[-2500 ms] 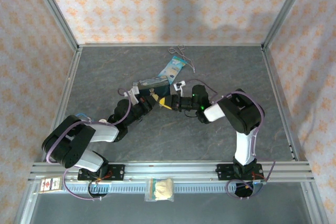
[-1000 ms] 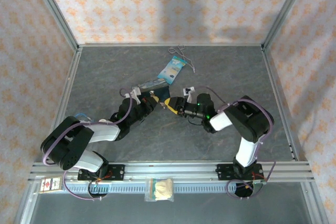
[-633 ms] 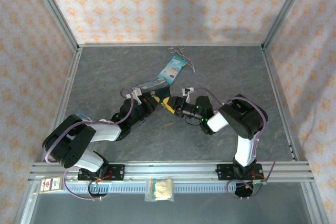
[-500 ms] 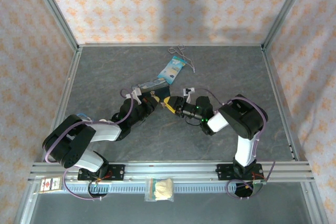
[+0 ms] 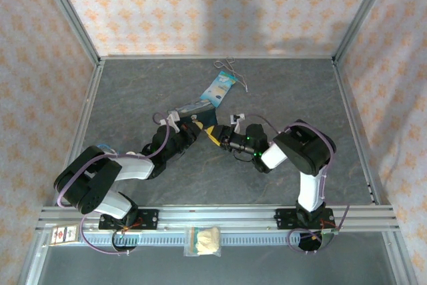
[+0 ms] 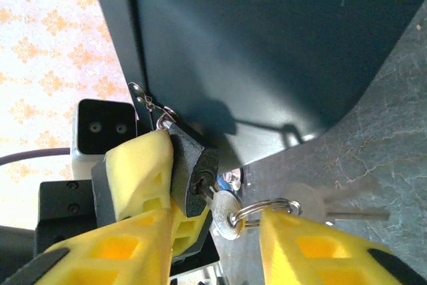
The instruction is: Unlock a padlock with a key
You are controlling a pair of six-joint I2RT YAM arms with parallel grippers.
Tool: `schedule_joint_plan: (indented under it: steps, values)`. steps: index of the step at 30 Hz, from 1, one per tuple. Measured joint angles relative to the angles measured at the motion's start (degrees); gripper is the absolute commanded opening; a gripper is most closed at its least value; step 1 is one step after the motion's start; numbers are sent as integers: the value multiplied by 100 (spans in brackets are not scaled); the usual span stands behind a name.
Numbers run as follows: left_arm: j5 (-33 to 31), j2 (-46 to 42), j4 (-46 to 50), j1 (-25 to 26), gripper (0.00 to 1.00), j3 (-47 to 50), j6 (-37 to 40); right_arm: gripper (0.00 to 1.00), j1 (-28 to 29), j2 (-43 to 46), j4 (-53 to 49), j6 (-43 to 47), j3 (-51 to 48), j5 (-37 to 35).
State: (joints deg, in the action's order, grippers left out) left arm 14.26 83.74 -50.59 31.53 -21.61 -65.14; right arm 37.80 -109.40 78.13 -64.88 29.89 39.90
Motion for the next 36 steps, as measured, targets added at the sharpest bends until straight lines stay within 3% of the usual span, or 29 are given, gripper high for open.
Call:
schedule_joint_plan:
  steps: [7,15,36]
  values:
    - [-4,-2,-22,26,0,0,-44,26,4,-68,190,-144,0,-9]
    - [-81,-2,-111,26,0,26,-109,0,2,-179,332,-302,13,-33]
    - [-304,170,-699,59,0,129,-260,0,31,-538,841,-1023,286,-66]
